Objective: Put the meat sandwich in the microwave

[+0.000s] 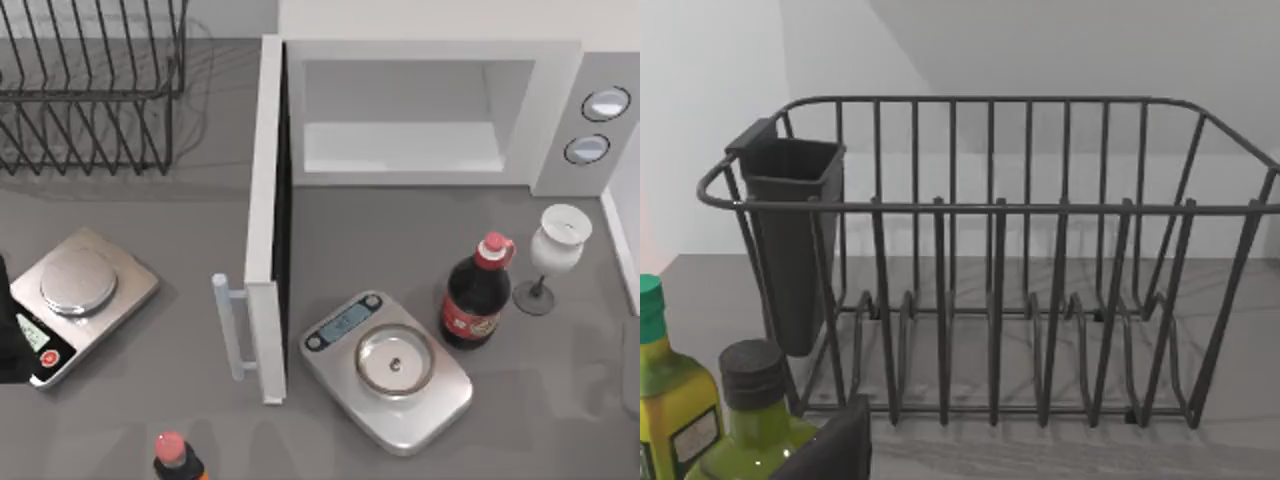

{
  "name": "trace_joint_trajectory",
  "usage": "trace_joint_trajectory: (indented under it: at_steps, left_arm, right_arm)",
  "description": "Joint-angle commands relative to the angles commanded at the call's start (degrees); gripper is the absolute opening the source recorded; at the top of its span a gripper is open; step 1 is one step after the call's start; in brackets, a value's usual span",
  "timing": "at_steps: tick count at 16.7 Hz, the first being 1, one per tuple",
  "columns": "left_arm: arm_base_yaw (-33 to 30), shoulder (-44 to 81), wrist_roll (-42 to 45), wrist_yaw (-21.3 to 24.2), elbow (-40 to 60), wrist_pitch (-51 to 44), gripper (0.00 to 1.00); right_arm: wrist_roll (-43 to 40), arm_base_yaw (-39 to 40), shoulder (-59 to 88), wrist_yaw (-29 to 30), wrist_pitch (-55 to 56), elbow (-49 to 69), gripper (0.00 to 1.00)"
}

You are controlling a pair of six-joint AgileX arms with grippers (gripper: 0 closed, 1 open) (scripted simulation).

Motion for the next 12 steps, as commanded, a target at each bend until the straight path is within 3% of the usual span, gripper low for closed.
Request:
trace_joint_trajectory:
  at_steps: [4,12]
  left_arm:
    - [0.0,0.0,0.0,0.0,0.0,0.0,1.0]
    - [0.0,0.0,0.0,0.0,0.0,0.0,1.0]
  right_arm:
    - [-0.3,-0.05,-1.61,0.01,-4.13,3.22,0.0]
    - [-0.5,-0.24,-9.47,0.02,-25.73,15.83,0.0]
